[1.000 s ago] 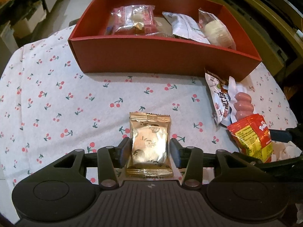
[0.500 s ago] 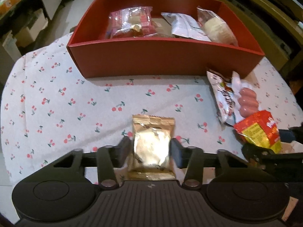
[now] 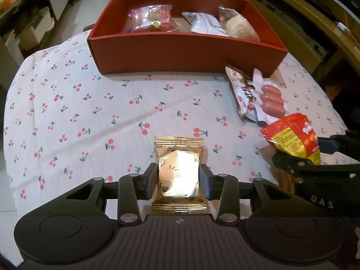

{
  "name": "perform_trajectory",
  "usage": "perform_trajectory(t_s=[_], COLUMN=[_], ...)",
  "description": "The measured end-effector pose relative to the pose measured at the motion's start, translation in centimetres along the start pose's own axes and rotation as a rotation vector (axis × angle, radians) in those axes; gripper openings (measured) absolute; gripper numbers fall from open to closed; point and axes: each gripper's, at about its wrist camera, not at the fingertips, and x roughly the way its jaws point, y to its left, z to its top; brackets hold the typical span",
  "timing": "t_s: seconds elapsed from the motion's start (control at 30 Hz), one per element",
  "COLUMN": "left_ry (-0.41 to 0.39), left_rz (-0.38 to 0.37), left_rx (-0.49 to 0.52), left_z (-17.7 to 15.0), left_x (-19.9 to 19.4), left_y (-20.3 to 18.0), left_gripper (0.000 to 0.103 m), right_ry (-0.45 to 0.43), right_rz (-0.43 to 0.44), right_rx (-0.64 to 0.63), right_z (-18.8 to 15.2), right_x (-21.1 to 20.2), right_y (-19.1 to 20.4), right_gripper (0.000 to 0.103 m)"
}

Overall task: Organize snacks
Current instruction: 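Lift both held packets and carry them toward the red box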

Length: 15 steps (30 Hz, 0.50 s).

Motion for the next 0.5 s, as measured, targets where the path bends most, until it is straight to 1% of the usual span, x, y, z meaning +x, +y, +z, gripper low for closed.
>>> perform_trajectory(t_s=[0.23,0.5], left_ry=[-0.03,-0.106], left_rz=[-0.011,-0.01], left_rx=[-0.006,-0.006], left_z=[-0.2,0.5], left_x=[-1.2,-3.0], left_y=[-0.3,-0.7], left_gripper=[0.048,0.048], right_ry=[-0.033,-0.075], right_rz=[-0.002,-0.001], right_rx=[-0.002,0.026], right_z=[-0.1,0.5], right_x=[-0.9,-1.7], right_y=[0.6,0.3], right_gripper=[0.064,0.064])
